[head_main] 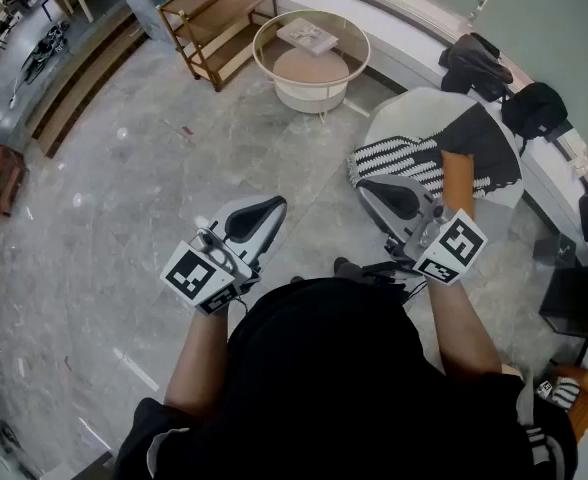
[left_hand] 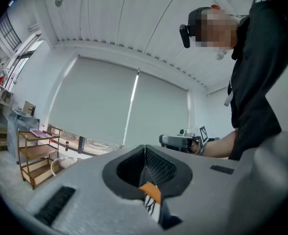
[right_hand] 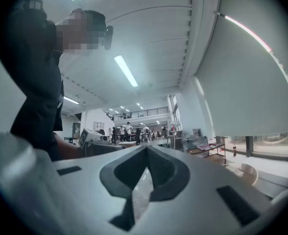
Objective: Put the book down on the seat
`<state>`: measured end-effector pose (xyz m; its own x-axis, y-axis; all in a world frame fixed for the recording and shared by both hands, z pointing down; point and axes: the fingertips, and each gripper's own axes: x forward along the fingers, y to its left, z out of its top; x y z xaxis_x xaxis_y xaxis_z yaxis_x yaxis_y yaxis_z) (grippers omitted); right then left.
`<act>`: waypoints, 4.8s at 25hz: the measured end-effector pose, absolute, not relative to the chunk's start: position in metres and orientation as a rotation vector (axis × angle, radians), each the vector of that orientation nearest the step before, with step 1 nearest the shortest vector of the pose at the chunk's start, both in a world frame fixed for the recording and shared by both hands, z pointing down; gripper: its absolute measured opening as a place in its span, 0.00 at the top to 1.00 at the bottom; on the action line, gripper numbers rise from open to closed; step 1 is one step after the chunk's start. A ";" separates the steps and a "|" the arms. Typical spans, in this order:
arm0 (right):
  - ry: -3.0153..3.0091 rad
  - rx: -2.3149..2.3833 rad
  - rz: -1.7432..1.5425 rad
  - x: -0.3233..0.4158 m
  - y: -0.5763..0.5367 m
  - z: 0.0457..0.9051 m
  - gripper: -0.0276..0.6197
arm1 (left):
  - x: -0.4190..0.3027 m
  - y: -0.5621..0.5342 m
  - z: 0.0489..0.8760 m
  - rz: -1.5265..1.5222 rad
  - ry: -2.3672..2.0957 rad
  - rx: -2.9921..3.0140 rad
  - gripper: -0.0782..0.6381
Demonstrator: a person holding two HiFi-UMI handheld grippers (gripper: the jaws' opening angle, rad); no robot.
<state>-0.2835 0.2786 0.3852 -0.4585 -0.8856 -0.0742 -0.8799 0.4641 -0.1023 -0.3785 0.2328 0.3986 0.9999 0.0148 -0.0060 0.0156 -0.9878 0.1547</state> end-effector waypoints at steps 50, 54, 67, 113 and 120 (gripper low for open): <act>2.713 -1.268 -0.128 -0.304 0.164 0.396 0.91 | -0.412 0.157 0.424 0.040 -0.305 2.964 0.86; 2.726 -1.203 -0.103 -0.294 0.136 0.390 0.91 | -0.404 0.133 0.419 0.046 -0.376 2.951 0.86; 2.625 -1.335 -0.147 -0.109 0.104 0.386 0.91 | -0.240 0.071 0.409 0.055 -0.302 2.941 0.86; 2.409 -1.596 -0.445 0.092 -0.144 0.433 0.91 | -0.044 -0.167 0.483 0.097 0.027 2.737 0.86; 2.341 -1.602 -0.444 0.123 -0.196 0.421 0.91 | -0.012 -0.217 0.500 0.097 0.090 2.689 0.86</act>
<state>0.1227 -0.1960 0.4208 -0.3523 -0.9346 -0.0487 -0.8519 0.3418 -0.3968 -0.0116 -0.2170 0.4999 0.9954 0.0788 0.0537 0.0476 -0.8986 0.4361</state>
